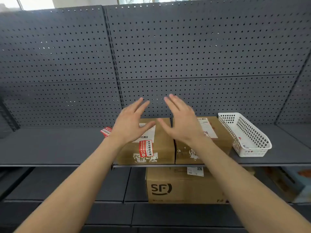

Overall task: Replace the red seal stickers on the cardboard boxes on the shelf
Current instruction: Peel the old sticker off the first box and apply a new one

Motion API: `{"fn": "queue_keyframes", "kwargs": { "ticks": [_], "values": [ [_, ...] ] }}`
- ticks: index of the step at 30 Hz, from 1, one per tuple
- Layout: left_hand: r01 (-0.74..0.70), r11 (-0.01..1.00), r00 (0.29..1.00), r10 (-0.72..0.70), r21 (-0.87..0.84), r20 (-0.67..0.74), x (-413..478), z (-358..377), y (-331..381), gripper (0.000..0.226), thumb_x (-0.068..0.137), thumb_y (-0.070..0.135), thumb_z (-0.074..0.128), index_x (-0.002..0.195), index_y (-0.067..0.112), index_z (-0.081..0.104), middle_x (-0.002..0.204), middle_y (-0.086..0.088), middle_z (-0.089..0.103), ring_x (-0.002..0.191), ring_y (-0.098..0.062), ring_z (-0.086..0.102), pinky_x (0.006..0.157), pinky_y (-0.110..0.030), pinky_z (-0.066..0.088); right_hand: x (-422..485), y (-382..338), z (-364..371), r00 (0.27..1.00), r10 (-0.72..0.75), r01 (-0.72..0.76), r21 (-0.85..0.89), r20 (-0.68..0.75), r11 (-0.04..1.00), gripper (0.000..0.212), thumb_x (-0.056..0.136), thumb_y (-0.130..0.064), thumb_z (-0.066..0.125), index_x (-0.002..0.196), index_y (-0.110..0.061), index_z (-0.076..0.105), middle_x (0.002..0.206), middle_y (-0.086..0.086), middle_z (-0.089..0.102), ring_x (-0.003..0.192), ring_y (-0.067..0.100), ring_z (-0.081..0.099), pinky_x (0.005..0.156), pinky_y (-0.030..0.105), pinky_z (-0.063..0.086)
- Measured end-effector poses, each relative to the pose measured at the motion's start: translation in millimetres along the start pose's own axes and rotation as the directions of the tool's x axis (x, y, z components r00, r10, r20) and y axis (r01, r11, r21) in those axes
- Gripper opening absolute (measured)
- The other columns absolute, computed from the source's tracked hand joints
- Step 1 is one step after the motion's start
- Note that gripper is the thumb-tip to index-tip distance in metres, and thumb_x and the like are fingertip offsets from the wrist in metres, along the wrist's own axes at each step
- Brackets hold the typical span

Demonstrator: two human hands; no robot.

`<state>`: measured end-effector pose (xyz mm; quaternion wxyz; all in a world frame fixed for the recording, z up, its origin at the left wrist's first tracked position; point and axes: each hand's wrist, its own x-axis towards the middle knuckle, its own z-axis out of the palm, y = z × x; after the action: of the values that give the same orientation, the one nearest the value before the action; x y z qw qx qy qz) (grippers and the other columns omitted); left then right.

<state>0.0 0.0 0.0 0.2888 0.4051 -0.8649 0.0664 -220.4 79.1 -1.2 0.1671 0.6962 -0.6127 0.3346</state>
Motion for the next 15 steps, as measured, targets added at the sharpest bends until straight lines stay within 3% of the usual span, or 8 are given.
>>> {"fn": "queue_keyframes", "kwargs": {
  "ticks": [4, 7, 8, 10, 12, 15],
  "values": [
    [0.096, 0.989, 0.945, -0.126, 0.113, 0.302, 5, 33, -19, 0.087, 0.098, 0.079, 0.045, 0.169, 0.032, 0.028, 0.178, -0.001, 0.026, 0.159, -0.028, 0.034, 0.130, -0.054, 0.029, 6, 1, 40, 0.941, 0.068, -0.013, -0.164, 0.333, 0.986, 0.084, 0.099, -0.069, 0.042, 0.169, -0.024, 0.026, 0.178, 0.003, 0.021, 0.164, 0.022, 0.018, 0.132, 0.055, 0.020],
    [0.167, 0.977, 0.859, -0.210, 0.132, 0.467, -9, 61, -32, 0.068, 0.106, 0.061, 0.050, 0.164, 0.030, 0.037, 0.173, -0.005, 0.035, 0.154, -0.031, 0.041, 0.127, -0.055, 0.034, -10, -2, 66, 0.876, 0.074, 0.009, -0.169, 0.476, 0.986, 0.069, 0.104, -0.055, 0.047, 0.162, -0.019, 0.040, 0.170, 0.006, 0.038, 0.159, 0.028, 0.032, 0.131, 0.050, 0.026],
    [0.172, 0.976, 0.838, -0.216, 0.133, 0.501, -14, 66, -35, 0.060, 0.108, 0.055, 0.049, 0.162, 0.030, 0.042, 0.170, -0.007, 0.040, 0.151, -0.031, 0.045, 0.125, -0.055, 0.037, -14, -4, 70, 0.862, 0.073, 0.009, -0.159, 0.502, 0.987, 0.059, 0.105, -0.049, 0.048, 0.155, -0.017, 0.050, 0.161, 0.007, 0.049, 0.153, 0.029, 0.041, 0.126, 0.048, 0.036],
    [0.188, 0.975, 0.831, -0.222, 0.117, 0.511, -22, 74, -40, 0.050, 0.109, 0.047, 0.048, 0.157, 0.030, 0.049, 0.162, -0.006, 0.049, 0.146, -0.029, 0.049, 0.123, -0.053, 0.040, -21, -11, 76, 0.846, 0.089, 0.013, -0.186, 0.526, 0.983, 0.036, 0.106, -0.040, 0.047, 0.129, -0.019, 0.067, 0.128, 0.005, 0.068, 0.128, 0.028, 0.060, 0.098, 0.043, 0.056],
    [0.188, 0.977, 0.847, -0.214, 0.102, 0.486, -26, 79, -44, 0.047, 0.109, 0.043, 0.050, 0.154, 0.030, 0.054, 0.158, -0.004, 0.053, 0.145, -0.028, 0.049, 0.123, -0.050, 0.039, -23, -14, 79, 0.841, 0.098, 0.023, -0.216, 0.532, 0.976, 0.026, 0.105, -0.035, 0.049, 0.107, -0.019, 0.070, 0.103, 0.002, 0.069, 0.101, 0.025, 0.065, 0.076, 0.038, 0.056],
    [0.183, 0.979, 0.857, -0.203, 0.088, 0.474, -26, 80, -44, 0.045, 0.109, 0.042, 0.054, 0.152, 0.030, 0.058, 0.154, -0.004, 0.057, 0.143, -0.027, 0.051, 0.122, -0.048, 0.040, -21, -16, 79, 0.827, 0.103, 0.036, -0.235, 0.552, 0.971, 0.023, 0.105, -0.032, 0.050, 0.104, -0.018, 0.069, 0.097, 0.002, 0.067, 0.089, 0.023, 0.061, 0.075, 0.039, 0.059]
  ]
}}
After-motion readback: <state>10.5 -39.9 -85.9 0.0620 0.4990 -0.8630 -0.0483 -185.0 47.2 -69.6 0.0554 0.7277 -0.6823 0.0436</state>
